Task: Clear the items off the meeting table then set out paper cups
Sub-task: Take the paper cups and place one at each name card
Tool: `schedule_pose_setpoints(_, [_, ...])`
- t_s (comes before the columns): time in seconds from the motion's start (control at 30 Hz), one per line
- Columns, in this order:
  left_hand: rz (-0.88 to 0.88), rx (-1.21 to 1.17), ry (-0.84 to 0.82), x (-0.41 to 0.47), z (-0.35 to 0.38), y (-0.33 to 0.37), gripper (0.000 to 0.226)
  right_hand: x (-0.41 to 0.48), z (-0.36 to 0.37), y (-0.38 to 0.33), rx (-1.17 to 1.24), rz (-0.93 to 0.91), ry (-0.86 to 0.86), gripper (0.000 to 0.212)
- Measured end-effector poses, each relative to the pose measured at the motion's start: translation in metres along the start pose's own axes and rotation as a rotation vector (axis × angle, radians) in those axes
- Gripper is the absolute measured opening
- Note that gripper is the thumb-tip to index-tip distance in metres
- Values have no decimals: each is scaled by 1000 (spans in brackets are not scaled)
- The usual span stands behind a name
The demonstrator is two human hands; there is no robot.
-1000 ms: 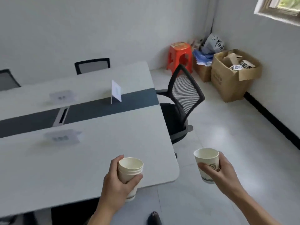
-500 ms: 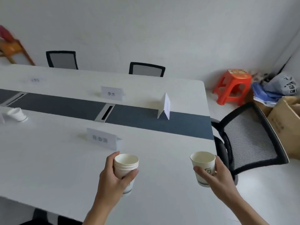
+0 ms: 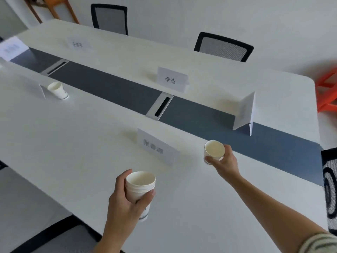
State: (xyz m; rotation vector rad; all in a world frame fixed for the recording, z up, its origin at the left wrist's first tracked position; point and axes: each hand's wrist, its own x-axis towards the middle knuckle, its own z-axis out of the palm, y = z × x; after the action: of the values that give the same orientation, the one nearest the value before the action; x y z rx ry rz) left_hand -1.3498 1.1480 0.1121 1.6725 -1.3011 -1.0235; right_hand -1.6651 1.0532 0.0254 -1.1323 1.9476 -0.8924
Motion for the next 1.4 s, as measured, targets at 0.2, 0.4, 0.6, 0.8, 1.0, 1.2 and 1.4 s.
schedule_pose_setpoints(0.2, [-110,11,31,6,-4,-29,73,36,45,22,-54,44,40,68])
schedule_pose_setpoints(0.4, [-87,12,-9,19,16,-12,73,35,37,27,-103,60,-47,74])
schedule_pose_setpoints(0.6, [59,4,-141,26,43,33,75,-7,-11,17,-138,41,-61,61])
schedule_pose_setpoints(0.8, [218,21,-331,-4,72,72,66,-95,-81,-9,24,-43,7,11])
schedule_pose_setpoints(1.0, [423,82,-536,-65,110,98,71,-185,-146,-26,162,-121,20,12])
schedule_pose_setpoints(1.2, [627,172,-778,-144,162,113,78,-266,-206,12,242,-46,70,9])
schedule_pose_setpoints(1.4, [768,232,-990,-260,220,109,76,-375,-266,96,338,139,221,4])
